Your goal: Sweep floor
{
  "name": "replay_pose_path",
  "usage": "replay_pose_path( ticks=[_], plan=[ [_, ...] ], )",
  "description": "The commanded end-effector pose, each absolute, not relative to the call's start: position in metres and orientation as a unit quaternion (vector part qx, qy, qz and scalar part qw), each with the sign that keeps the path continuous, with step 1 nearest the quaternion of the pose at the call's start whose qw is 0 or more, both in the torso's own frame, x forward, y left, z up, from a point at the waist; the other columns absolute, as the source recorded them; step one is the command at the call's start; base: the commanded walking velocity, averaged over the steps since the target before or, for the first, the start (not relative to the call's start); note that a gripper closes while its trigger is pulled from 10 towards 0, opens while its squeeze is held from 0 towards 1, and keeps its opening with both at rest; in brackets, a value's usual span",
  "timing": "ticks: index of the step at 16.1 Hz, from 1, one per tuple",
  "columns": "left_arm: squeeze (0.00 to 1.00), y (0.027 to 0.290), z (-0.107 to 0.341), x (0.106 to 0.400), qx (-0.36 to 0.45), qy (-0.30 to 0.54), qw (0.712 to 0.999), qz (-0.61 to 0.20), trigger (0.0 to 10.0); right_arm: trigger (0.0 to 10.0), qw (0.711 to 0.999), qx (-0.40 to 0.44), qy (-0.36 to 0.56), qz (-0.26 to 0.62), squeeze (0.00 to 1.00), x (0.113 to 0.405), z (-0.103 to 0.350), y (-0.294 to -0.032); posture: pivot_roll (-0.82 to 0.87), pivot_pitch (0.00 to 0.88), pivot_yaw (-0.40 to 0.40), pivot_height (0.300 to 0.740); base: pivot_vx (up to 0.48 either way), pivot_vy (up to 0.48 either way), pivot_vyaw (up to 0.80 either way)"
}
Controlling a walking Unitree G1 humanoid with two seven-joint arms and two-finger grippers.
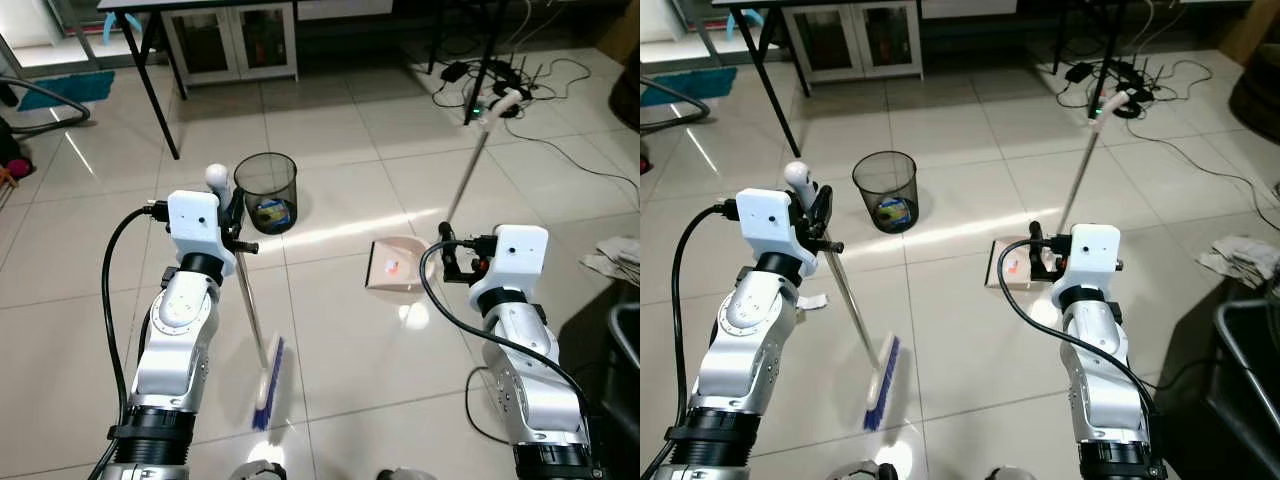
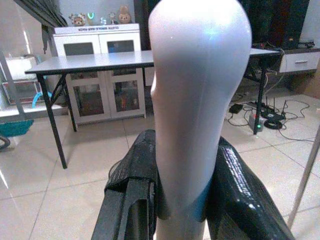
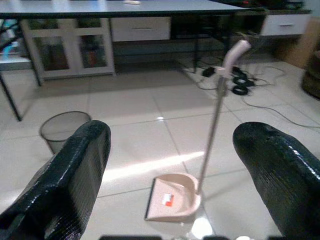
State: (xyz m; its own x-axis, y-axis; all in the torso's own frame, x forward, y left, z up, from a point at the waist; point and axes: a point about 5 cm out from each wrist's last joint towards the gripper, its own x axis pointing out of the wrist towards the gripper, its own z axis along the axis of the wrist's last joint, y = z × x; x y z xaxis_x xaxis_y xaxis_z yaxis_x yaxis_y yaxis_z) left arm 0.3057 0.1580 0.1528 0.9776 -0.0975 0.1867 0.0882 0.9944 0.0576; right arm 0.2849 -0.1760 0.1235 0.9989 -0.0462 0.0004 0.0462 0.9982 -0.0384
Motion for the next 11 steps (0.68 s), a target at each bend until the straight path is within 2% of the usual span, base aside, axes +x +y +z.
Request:
replay_pose_path(
  ticks=[1, 4, 8, 11],
  plan=[
    [0.0, 0.1571, 0.1603, 0.3037, 0.034, -0.115, 0.991, -0.055, 10.0, 10.0, 1.0, -0.017, -0.007, -0.014, 0.0, 0.2868, 0.1279, -0.1745, 0.01, 0.066, 0.041, 0.74, 0.379, 0.0, 0.0],
    [0.0, 0.157, 0.1621, 0.304, 0.032, -0.119, 0.991, -0.06, 10.0, 10.0, 1.0, 0.002, -0.005, -0.016, 0.0, 0.2878, 0.1272, -0.1753, 0.01, 0.072, 0.041, 0.74, 0.42, 0.0, 0.0],
    [0.0, 0.1568, 0.1627, 0.3029, 0.028, -0.12, 0.99, -0.062, 10.0, 10.0, 1.0, 0.001, -0.003, -0.009, 0.0, 0.2875, 0.1267, -0.1745, 0.01, 0.078, 0.041, 0.74, 0.433, 0.0, -0.6],
    [0.0, 0.1572, 0.163, 0.302, 0.022, -0.119, 0.991, -0.065, 10.0, 10.0, 1.0, -0.003, -0.005, -0.007, 0.0, 0.2869, 0.1264, -0.1742, 0.01, 0.086, 0.046, 0.74, 0.439, 0.0, 0.0]
  ],
)
